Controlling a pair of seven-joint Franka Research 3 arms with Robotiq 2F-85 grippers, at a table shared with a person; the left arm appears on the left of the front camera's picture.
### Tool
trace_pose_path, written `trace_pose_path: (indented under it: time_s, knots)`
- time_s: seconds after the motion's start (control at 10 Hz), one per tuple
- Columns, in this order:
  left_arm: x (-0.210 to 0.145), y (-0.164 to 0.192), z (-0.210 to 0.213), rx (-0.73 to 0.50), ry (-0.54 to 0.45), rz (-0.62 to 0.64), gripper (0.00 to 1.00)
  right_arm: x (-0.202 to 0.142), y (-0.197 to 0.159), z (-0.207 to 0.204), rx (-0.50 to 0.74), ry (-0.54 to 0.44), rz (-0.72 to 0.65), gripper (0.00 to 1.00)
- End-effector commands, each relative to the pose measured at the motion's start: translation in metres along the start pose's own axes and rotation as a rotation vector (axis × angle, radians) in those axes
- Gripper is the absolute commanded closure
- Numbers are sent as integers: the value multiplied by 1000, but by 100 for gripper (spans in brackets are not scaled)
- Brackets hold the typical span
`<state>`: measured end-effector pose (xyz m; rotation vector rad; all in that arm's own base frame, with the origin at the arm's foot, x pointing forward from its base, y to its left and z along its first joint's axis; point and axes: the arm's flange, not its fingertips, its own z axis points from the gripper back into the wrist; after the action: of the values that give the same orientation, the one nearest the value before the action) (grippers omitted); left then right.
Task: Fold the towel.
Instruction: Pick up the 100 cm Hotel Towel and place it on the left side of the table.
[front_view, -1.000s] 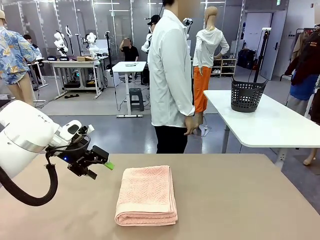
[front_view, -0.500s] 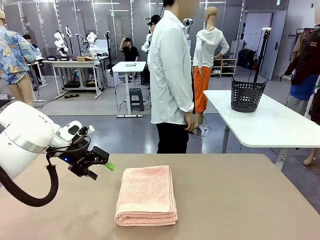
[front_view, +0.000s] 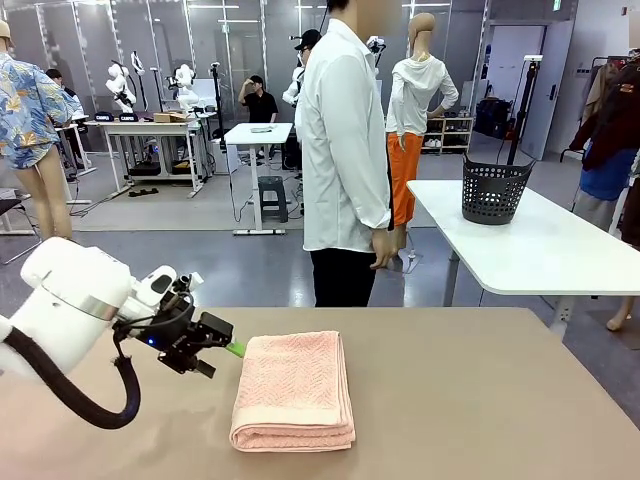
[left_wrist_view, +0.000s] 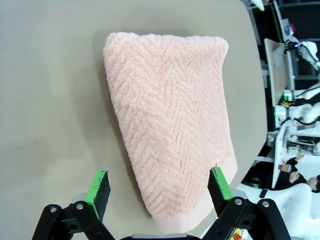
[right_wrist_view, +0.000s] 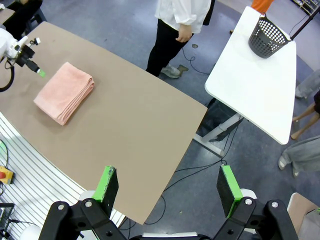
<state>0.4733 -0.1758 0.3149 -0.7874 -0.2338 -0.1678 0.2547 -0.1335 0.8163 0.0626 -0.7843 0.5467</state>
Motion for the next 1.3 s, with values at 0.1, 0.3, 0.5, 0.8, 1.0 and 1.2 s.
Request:
trace_pose_path:
  time_s: [0.1,0.3,0.5,0.8,1.0,1.2]
  knots:
    - [1,18,-31,-72,0,-8,0,-1,1,0,-4,4,-8,0]
    - [0,20,-45,-69,-4,-11,0,-1,1,0,-4,4,-8,0]
    - [-3,21,-54,-126,-11,1,0,-1,1,0,-4,4,-8,0]
    - [-1,22,-67,-173,16,37,11,-1,1,0,-4,4,-8,0]
    - [3,21,-71,-198,29,41,64,-1,1,0,-4,4,-8,0]
    - [5,22,-71,-195,28,31,100,-1,1,0,-4,4,-8,0]
